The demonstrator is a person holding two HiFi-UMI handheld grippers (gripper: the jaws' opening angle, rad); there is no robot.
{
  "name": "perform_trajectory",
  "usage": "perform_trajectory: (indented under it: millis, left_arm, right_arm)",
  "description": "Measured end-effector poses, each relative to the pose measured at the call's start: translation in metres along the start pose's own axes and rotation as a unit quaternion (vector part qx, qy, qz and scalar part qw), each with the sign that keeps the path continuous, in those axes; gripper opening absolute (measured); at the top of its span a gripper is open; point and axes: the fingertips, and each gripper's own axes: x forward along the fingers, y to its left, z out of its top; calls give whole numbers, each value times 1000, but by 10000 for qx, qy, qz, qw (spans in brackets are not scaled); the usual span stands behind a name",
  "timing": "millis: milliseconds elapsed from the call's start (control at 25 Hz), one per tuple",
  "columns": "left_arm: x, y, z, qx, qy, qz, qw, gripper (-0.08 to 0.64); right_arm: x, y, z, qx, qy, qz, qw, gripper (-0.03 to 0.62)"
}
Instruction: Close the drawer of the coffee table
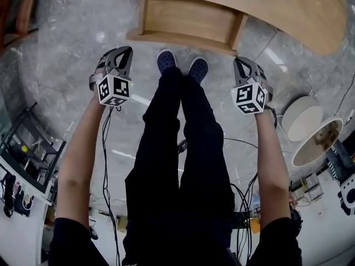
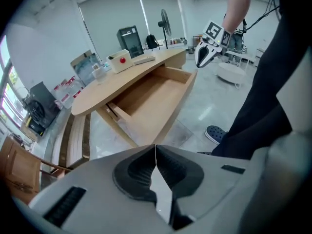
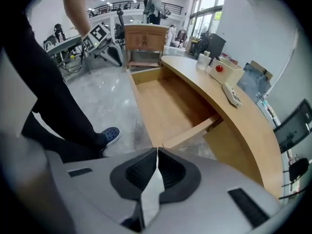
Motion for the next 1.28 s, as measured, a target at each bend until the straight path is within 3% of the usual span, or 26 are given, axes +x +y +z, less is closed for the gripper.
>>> perform_trajectory:
  millis: [80, 200, 320, 480, 600, 680, 880, 1000, 1280]
  left_arm:
    - [6, 7, -1, 94, 67, 34, 9999, 26]
    - [19, 9, -5, 540, 257, -42, 9982, 26]
    - [29, 14, -11, 954, 551, -145, 9938, 29]
    - [31, 16, -13, 1182, 652, -232, 9906, 40]
    - [30, 14, -23, 1157, 784, -338, 9896, 136]
    - [33, 13, -29, 1201, 857, -426, 9881, 178]
    - [47, 21, -21, 1348, 623, -426, 9880, 183]
    - [54, 21, -16, 1547, 581, -407, 9854, 110]
    - [52, 21, -16, 1679, 521, -397, 9836, 104]
  right_arm:
    - [6, -2, -1, -173, 130, 23, 9998, 31]
    - [12, 0, -3, -425, 262, 103, 9987, 34]
    - [15, 1, -2, -748, 357, 112, 9965, 72]
    - [14, 7, -4, -945, 439, 170, 9944, 123]
    - [15, 6, -6, -891, 532, 81, 9946, 160]
    - [16, 4, -6, -800, 543, 31, 9953, 161]
    - [28, 2, -3, -883, 530, 13, 9947, 142]
    - [29, -1, -1, -814, 478, -74, 9955, 92]
    - [27, -2, 1, -857, 382, -95, 9955, 87]
